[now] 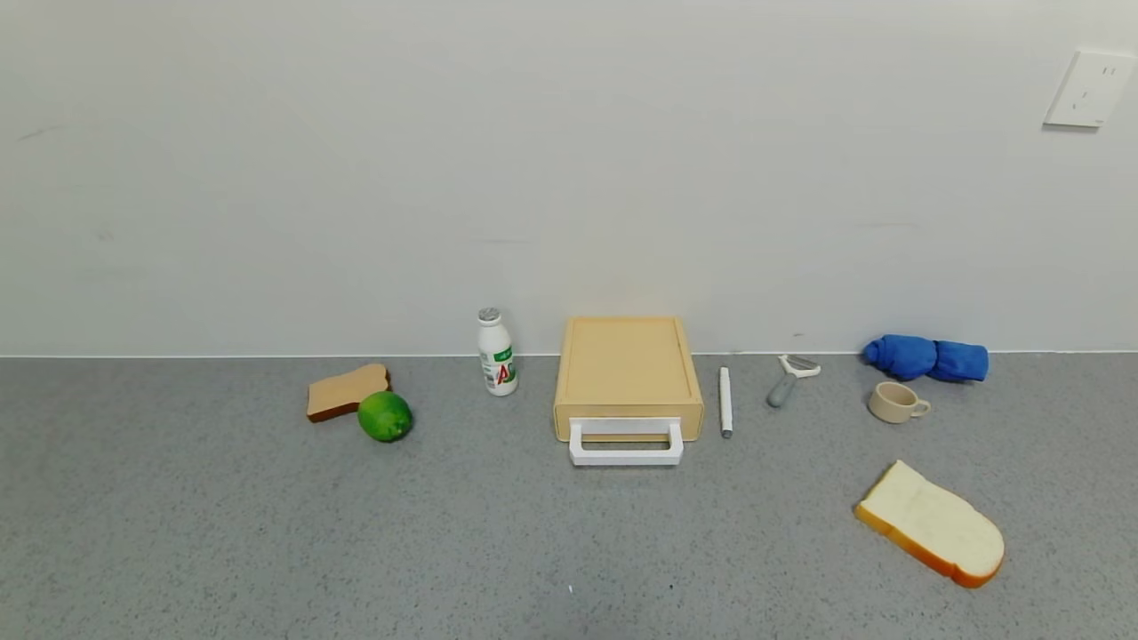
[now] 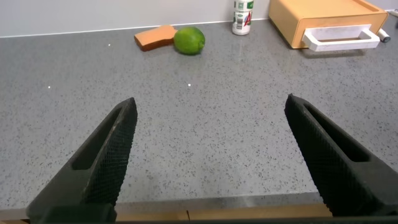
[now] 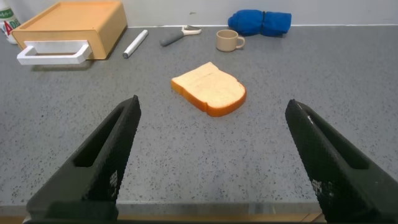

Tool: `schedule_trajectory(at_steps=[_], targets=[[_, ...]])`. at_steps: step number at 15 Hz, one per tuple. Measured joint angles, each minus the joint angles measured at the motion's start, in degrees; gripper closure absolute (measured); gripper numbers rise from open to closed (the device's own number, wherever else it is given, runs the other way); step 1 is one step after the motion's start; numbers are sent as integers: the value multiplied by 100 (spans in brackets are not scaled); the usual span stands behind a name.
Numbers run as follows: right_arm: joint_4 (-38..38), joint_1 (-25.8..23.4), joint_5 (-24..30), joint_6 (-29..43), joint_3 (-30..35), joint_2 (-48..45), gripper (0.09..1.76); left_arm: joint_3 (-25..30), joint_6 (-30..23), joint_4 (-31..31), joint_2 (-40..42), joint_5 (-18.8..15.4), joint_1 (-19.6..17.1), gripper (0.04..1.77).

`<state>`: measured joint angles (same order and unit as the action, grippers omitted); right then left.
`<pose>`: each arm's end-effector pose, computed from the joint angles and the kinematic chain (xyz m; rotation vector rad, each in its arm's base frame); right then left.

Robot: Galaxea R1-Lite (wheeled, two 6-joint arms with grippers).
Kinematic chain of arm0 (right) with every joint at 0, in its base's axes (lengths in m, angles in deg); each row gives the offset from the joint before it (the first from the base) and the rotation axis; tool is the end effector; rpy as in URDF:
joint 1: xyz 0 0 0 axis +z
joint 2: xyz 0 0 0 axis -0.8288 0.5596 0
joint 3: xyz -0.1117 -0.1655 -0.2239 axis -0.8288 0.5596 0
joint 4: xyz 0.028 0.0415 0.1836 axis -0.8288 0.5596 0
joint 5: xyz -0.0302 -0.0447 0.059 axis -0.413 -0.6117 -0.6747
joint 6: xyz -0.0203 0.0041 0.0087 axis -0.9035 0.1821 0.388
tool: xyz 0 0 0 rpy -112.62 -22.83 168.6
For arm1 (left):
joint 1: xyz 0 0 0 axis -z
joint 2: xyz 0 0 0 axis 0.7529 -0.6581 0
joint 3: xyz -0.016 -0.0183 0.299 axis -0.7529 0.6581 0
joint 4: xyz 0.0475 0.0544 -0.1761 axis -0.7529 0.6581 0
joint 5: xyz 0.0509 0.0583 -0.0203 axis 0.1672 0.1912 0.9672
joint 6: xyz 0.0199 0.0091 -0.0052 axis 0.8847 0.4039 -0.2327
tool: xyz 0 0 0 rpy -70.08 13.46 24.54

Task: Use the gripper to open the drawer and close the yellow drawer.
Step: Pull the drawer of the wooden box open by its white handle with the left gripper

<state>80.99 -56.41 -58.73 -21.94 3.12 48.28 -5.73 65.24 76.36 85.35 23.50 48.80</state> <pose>-0.0229 0.0000 0.0755 0.0436 -0.0010 -0.0153 -0.0228 0.0000 0.0756 0.0203 -0.0002 -0.0009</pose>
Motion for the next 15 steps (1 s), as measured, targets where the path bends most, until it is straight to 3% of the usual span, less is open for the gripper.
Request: schedule_trajectory(at_steps=[5, 7, 11, 15], targets=[[-2, 0, 0, 0, 0, 0, 14, -22, 66, -38, 0, -56, 5, 9], [-2, 0, 0, -2, 0, 0, 14, -276, 33, 13, -11, -161, 5, 9], [-2, 0, 0, 0, 0, 0, 14, -1345, -6, 162, -685, -183, 18, 9], [-2, 0, 0, 0, 0, 0, 14, -2673, -37, 195, -2367, -174, 45, 9]])
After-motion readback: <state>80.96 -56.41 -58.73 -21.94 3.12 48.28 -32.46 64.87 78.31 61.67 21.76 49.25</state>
